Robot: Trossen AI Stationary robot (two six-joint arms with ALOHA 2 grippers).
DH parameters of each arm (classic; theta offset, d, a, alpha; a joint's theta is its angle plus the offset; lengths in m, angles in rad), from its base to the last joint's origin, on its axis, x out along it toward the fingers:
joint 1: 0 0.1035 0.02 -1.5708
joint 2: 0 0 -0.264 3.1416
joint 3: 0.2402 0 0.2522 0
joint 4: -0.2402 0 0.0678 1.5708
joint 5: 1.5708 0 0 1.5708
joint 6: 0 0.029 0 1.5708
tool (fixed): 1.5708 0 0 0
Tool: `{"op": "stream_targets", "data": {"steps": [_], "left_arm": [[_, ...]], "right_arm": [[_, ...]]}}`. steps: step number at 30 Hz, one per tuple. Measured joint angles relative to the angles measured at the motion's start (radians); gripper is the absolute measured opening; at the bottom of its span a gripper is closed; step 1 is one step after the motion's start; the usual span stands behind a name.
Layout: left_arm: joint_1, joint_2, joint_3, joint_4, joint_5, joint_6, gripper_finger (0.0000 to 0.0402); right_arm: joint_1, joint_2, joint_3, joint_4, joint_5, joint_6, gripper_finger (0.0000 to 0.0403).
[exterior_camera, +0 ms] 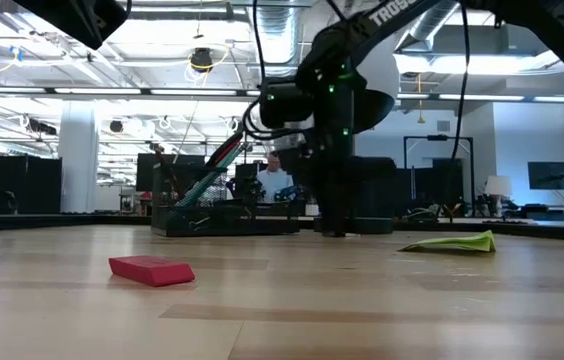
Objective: Pick and place office supplies into organizer
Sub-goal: Put the black binder clip into the black desk organizer
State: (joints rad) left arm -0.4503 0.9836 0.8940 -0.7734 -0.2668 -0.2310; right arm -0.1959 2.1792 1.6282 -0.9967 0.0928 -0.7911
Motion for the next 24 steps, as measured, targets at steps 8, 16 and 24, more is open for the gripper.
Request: {"op": "stream_targets", "data": {"steps": [8, 16, 24], "left_arm": [[0.000, 0.000, 0.000, 0.000, 0.000, 0.000, 0.0038], [0.000, 0.000, 0.000, 0.001, 0.011, 0.000, 0.0038], [0.000, 0.000, 0.000, 0.002, 0.026, 0.000, 0.0038]], "right_arm": [[0.141, -0.003, -0.006, -0.021, 0.125, 0.028, 0.0075], [0.246, -0.002, -0.007, -0.034, 0.207, 0.035, 0.0075], [0.337, -0.002, -0.007, -0.076, 0.284, 0.104, 0.0076]]}}
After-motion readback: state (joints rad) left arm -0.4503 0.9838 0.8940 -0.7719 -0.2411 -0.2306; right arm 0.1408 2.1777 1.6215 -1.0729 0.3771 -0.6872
